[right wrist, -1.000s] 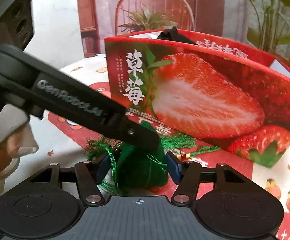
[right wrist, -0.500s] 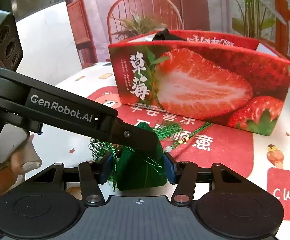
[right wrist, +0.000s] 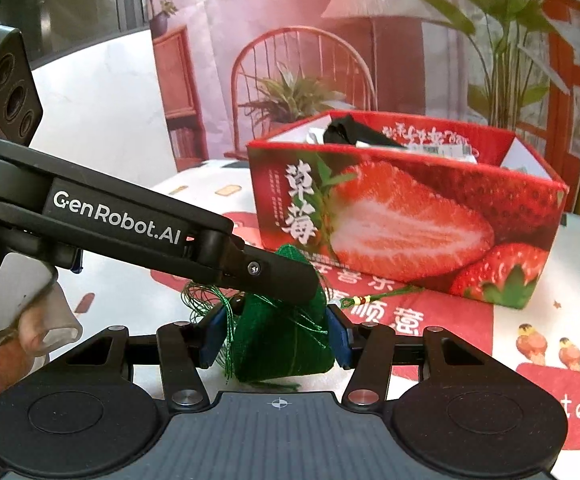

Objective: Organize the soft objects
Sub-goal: 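Grasp the green pouch with the left gripper while the right gripper grasps it, lift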

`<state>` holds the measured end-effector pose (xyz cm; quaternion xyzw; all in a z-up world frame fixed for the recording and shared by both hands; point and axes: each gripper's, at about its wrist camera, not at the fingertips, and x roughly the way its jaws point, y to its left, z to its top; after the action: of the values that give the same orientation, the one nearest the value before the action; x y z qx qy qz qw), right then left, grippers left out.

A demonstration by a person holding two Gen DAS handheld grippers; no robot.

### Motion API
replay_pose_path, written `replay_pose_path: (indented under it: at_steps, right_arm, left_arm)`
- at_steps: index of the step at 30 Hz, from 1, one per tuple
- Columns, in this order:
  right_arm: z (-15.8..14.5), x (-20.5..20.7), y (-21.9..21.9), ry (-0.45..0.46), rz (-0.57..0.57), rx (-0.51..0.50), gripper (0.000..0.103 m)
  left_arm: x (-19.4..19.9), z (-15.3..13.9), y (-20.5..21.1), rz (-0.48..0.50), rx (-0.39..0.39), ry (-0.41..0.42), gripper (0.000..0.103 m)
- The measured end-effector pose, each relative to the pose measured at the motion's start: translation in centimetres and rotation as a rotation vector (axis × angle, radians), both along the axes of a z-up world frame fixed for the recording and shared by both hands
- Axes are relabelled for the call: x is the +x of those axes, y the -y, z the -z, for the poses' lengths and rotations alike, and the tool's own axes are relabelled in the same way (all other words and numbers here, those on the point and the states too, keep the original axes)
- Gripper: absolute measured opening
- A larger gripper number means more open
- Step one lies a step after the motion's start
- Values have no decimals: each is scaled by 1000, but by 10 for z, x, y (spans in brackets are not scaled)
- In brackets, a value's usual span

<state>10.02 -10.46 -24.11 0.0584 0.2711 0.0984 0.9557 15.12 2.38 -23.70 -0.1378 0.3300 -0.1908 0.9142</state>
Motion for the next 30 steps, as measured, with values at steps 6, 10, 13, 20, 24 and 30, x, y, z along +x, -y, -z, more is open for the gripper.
replay_pose_path:
  at_steps: [6,10,13,20,24,30]
  right_arm:
    - [-17,-8,-4,56,-5,-14,49]
    - [-30,-10,-8,102,-19,-45,49]
    - [-40,-9,-5,136,-23,-56,49]
    - [-74,14,13,186,-36,-58,47]
    - [-105,40,27,220,-52,-50,47]
    - [-163,85,46,320,-56,-111,47]
  left_arm:
    - [-12,-20,1,-9,-6,54,46]
    - [-16,-33,1,-9,-12,94,49]
    - [-11,-45,-1,-10,-31,116,49]
    - [15,-81,-8,-2,-55,163,49]
    - [36,-118,-9,10,-32,244,49]
    - [65,-171,-4,7,-24,378,49]
